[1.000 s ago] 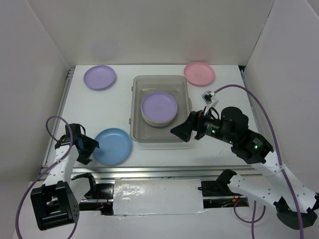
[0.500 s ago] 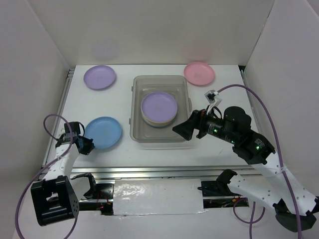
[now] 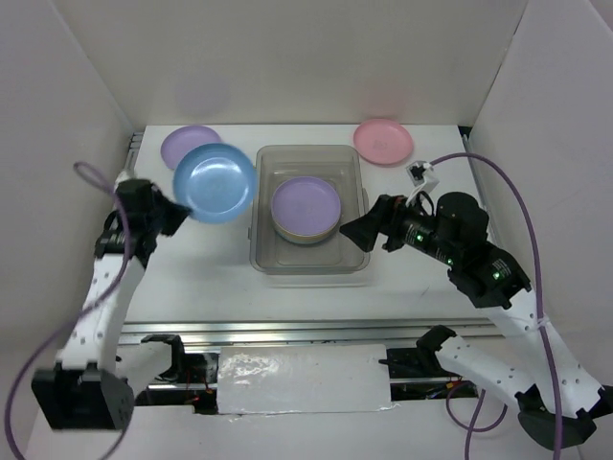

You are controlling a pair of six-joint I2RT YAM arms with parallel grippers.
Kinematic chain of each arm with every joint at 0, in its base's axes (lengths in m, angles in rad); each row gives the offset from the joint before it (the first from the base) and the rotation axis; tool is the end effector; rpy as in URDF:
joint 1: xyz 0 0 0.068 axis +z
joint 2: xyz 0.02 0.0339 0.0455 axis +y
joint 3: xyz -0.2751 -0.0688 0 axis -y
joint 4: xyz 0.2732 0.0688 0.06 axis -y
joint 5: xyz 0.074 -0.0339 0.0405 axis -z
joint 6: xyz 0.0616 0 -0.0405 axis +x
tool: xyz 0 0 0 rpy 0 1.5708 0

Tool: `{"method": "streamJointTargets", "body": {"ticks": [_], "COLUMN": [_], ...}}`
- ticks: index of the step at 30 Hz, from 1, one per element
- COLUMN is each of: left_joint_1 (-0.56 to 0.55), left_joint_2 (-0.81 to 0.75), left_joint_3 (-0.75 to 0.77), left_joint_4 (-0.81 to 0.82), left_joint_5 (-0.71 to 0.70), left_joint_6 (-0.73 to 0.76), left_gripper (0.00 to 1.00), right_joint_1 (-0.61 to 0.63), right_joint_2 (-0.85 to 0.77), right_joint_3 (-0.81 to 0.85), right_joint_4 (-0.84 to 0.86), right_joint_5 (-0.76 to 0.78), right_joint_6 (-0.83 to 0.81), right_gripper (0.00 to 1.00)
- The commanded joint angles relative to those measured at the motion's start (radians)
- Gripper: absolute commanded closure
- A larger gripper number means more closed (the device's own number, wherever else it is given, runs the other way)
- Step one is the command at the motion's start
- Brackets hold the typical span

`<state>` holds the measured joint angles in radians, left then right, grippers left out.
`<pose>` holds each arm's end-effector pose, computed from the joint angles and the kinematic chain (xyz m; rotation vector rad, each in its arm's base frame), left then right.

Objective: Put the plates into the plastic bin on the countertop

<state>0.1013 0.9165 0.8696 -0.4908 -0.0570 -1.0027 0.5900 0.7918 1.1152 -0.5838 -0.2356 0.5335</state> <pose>0.2431 0.0282 0.3095 -1.1539 1.8074 -0.4755 0.1549 0.1210 0.4185 -0.2307 1.9304 0.9864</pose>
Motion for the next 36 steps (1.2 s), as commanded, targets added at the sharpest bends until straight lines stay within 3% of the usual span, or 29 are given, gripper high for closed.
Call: {"method": "streamJointTargets", "body": {"ticks": [1,3,8,14,19,33,36], "left_joint_1": [-0.221,-0.357,-0.509,-0.587,-0.597,-0.523,-0.523], "left_joint_2": [0.233,0.424,0.718,0.948,0.998,1.019,1.027], "left_joint_3": [0.161,0.336,0.628,0.756,0.763,0.749,0.741], "left_joint_4": [0.184,0.16,0.065,-0.02,-0.075,-0.039,-0.035], "left_joint_5": [0.126,0.099,0.025,-0.065,-0.141,-0.093,-0.069], "left_joint_6": [0.094,0.145,0.193,0.196,0.177,0.185,0.187], "left_gripper": [1.0,1.0,1.0,1.0,1.0,1.0,0.81], "right_joint_1": [-0.064,-0.139,-0.236,-0.242,-0.243,-0.245,-0.245], "right_joint_2": [-0.002,-0.019,-0.026,-0.017,-0.008,0.011,0.011], "right_joint_3": [0.069,0.055,0.026,0.028,0.032,0.005,0.003], "right_joint_4": [-0.022,-0.001,0.009,0.001,0.004,0.036,0.039], "right_joint_5": [0.047,0.013,-0.073,-0.086,-0.099,-0.137,-0.139], "right_joint_6": [0.005,0.019,0.031,0.031,0.026,0.029,0.028], "right_gripper": [0.0,0.0,0.0,0.0,0.0,0.0,0.0]}}
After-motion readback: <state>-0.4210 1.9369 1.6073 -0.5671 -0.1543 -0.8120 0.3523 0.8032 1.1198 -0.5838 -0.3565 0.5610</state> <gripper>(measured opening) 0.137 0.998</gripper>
